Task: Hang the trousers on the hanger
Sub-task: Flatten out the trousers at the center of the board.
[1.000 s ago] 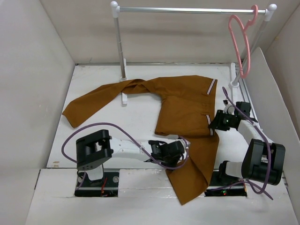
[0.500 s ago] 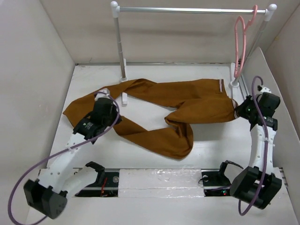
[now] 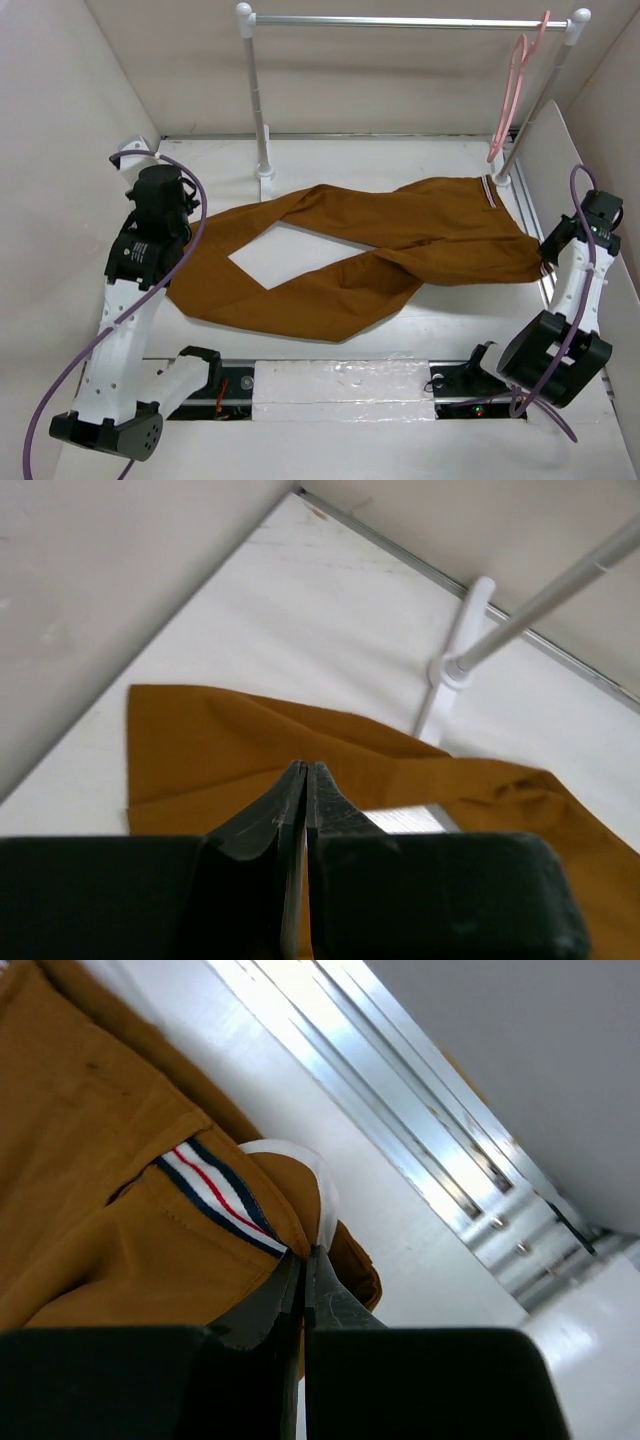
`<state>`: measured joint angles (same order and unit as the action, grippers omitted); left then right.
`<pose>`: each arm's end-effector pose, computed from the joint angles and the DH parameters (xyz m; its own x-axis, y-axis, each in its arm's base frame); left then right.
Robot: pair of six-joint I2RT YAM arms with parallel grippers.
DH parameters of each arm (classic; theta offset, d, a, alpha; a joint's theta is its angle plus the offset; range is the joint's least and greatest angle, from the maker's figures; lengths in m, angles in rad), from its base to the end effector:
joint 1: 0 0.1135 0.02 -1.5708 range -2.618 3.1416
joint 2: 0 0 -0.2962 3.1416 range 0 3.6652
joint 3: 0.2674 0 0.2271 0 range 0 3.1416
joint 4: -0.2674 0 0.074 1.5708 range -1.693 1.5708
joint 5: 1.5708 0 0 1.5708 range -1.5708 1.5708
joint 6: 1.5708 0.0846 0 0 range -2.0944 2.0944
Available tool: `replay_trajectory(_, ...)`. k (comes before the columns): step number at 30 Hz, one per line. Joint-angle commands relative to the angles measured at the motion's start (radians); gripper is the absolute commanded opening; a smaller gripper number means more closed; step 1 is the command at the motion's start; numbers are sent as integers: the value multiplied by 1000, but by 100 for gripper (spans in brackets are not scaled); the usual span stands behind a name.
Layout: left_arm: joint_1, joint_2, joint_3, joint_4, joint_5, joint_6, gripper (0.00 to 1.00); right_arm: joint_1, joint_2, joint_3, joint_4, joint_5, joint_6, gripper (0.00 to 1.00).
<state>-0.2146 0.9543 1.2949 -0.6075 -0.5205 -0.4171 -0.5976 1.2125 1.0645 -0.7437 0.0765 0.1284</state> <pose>0.1822 0.0033 0.4460 -0.1206 -0.3334 -0.9350 -0.3640 0.8912 -0.2708 0.1957 -0.1410 0.2947 -0.5611 0.5363 -0.6305 0.6781 0.7346 0.0214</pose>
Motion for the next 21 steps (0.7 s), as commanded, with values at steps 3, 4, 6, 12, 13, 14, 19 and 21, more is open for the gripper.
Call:
replay_trajectory(3, 0, -2, 86, 14, -27, 34, 0, -57, 25, 32, -152, 210, -59, 0)
replay_trajectory(4, 0, -11, 77, 32, 55, 35, 0, -57, 21, 51, -172, 209, -65, 0)
replay_trajectory(6, 0, -8, 60, 38, 266, 19, 0, -57, 38, 98, -174, 172, -72, 11)
replay_trajectory(12, 0, 21, -158, 97, 385, -51, 58, 17, 21, 244, -216, 5, -116, 75)
replay_trajectory(13, 0, 26, -196, 118, 402, -63, 65, 100, -11, 247, -217, -27, -115, 75)
replay_trajectory(14, 0, 56, -206, 139, 412, -74, 71, 140, -37, 236, -204, -55, -110, 75)
replay_trajectory(19, 0, 171, -270, 221, 425, -132, 72, 421, -191, -25, 86, -473, -112, 9)
replay_trajectory(21, 30, 244, -275, 241, 471, -158, 65, 664, -196, -96, 179, -524, -90, 0)
